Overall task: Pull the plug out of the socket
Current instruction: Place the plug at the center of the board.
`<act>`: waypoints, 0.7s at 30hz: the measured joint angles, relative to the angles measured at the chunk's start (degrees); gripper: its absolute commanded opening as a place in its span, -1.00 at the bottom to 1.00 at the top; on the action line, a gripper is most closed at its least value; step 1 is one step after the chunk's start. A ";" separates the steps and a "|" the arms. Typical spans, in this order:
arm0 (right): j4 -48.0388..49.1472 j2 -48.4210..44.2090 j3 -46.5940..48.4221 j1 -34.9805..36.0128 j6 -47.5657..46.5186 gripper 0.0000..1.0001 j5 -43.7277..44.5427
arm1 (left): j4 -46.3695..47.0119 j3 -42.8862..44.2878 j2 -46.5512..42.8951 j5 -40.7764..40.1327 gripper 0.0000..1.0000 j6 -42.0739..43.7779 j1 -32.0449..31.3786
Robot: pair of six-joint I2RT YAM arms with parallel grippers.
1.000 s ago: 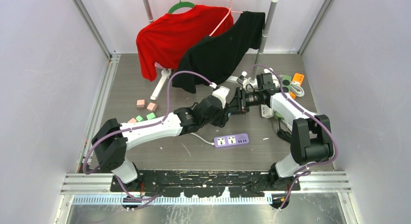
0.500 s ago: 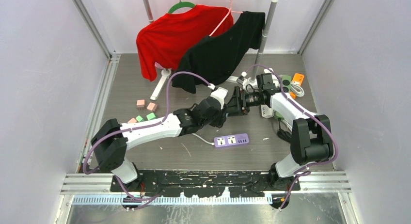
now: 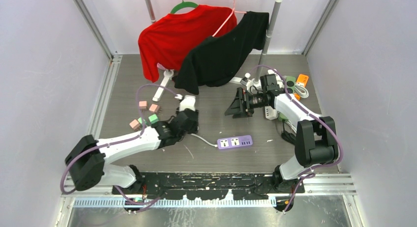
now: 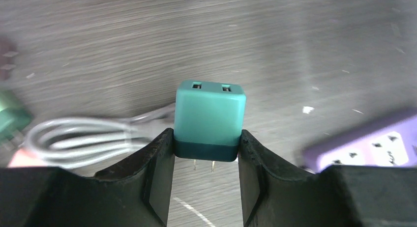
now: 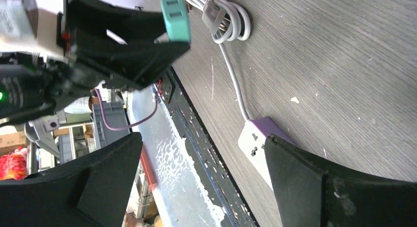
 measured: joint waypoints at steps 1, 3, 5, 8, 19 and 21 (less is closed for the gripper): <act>0.00 0.00 0.00 0.00 -0.02 0.99 0.24 | -0.28 -1.49 -1.53 -0.48 -1.00 -0.81 1.22; -0.02 0.00 0.00 0.00 -0.07 0.99 0.48 | -0.72 -5.33 -5.53 -0.52 -1.00 -2.54 5.44; -0.07 0.00 0.00 0.00 -0.07 0.99 0.66 | -1.11 -8.96 -9.90 -0.17 -1.00 -4.24 10.71; -0.15 0.00 0.00 0.00 -0.07 0.99 0.90 | -1.95 -12.90 -15.67 -0.39 -1.00 -6.21 17.42; -0.15 0.00 0.00 0.00 -0.07 0.99 1.07 | -6.14 -17.31 -23.30 -0.42 -0.94 -10.86 31.19; -0.17 0.00 0.00 -0.02 -0.07 0.99 1.09 | -7.04 -17.31 -22.77 -0.48 -0.88 -11.69 32.00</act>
